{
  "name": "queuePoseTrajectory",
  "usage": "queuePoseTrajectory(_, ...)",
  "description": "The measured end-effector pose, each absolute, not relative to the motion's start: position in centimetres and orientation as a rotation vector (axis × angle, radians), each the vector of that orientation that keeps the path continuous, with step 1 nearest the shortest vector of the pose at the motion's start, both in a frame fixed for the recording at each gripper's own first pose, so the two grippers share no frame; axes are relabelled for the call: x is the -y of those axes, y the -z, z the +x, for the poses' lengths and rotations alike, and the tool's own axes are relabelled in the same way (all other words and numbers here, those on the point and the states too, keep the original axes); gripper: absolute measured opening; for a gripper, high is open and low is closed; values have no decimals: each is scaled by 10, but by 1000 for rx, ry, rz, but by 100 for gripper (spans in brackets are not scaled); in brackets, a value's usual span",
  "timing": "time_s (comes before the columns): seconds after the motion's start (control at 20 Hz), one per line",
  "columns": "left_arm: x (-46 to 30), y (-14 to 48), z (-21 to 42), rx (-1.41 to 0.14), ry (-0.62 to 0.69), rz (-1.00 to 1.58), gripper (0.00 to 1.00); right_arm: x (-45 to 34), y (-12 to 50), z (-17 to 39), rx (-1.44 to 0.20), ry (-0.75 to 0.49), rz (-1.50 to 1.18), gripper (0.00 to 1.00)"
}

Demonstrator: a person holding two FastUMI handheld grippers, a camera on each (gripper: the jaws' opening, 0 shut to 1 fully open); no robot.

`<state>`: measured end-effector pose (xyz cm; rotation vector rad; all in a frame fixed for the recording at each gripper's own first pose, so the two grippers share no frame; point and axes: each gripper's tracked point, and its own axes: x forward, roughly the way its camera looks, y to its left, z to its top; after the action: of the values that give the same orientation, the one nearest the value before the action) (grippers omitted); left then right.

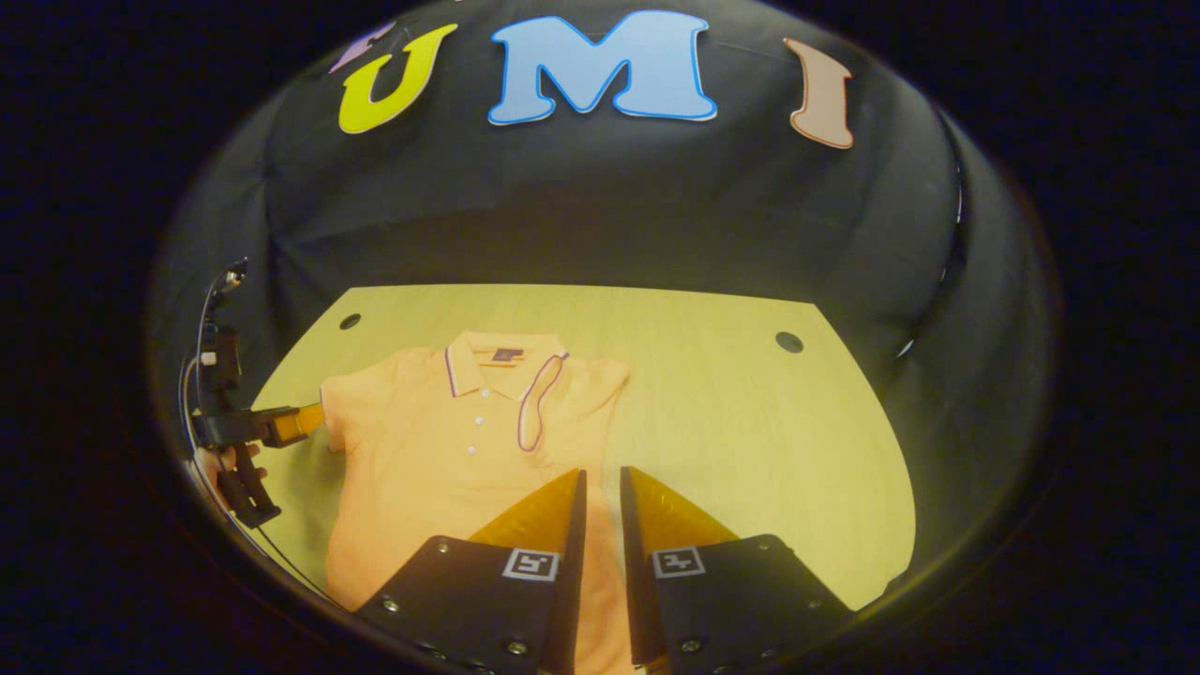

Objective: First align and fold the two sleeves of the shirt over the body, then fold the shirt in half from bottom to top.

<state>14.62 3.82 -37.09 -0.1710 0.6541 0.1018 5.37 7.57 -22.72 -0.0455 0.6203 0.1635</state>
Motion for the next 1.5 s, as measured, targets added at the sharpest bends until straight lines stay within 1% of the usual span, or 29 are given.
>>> queuePoseTrajectory(0.05, -38, 379, 148, -666, -101, -175, 92, -73, 229, 50, -624, -152, -41, 22)
queuePoseTrajectory(0.2, -39, 396, 152, -702, -97, -181, 100, -64, 233, 41, -637, -120, -36, 22)
queuePoseTrajectory(0.3, -38, 405, 152, -725, -102, -193, 94, -60, 236, 36, -647, -104, -32, 22)
queuePoseTrajectory(0.35, -37, 411, 150, -741, -108, -204, 98, -57, 238, 34, -652, -97, -30, 22)
queuePoseTrajectory(0.45, -36, 415, 149, -741, -121, -178, 100, -54, 241, 30, -662, -86, -28, 22)
queuePoseTrajectory(0.55, -33, 416, 149, -728, -128, -144, 96, -52, 245, 26, -674, -78, -22, 22)
queuePoseTrajectory(0.6, -32, 415, 149, -725, -138, -153, 97, -52, 247, 25, -681, -77, -18, 22)
queuePoseTrajectory(0.7, -30, 417, 149, -721, -140, -151, 92, -51, 250, 23, -696, -76, -8, 22)
queuePoseTrajectory(0.8, -28, 414, 153, -714, -134, -141, 75, -51, 251, 20, -707, -78, -8, 22)
queuePoseTrajectory(0.85, -28, 416, 153, -714, -134, -145, 43, -51, 252, 19, -712, -79, -10, 22)
queuePoseTrajectory(1.0, -27, 412, 156, -705, -124, -150, 19, -53, 252, 19, -716, -86, -7, 22)
queuePoseTrajectory(1.05, -28, 414, 154, -706, -125, -159, 12, -54, 252, 19, -717, -88, -7, 22)
queuePoseTrajectory(1.1, -28, 414, 155, -696, -121, -158, 12, -56, 252, 19, -718, -90, -6, 22)
queuePoseTrajectory(1.15, -29, 412, 155, -696, -122, -164, 7, -56, 252, 19, -721, -93, -4, 22)
queuePoseTrajectory(1.2, -28, 412, 155, -695, -118, -159, 7, -57, 252, 20, -723, -95, -1, 22)
queuePoseTrajectory(1.4, -28, 411, 158, -713, -113, -90, 6, -56, 253, 19, -727, -96, 7, 22)
queuePoseTrajectory(1.5, -27, 402, 161, -697, -113, -53, 6, -53, 254, 19, -727, -91, 15, 22)
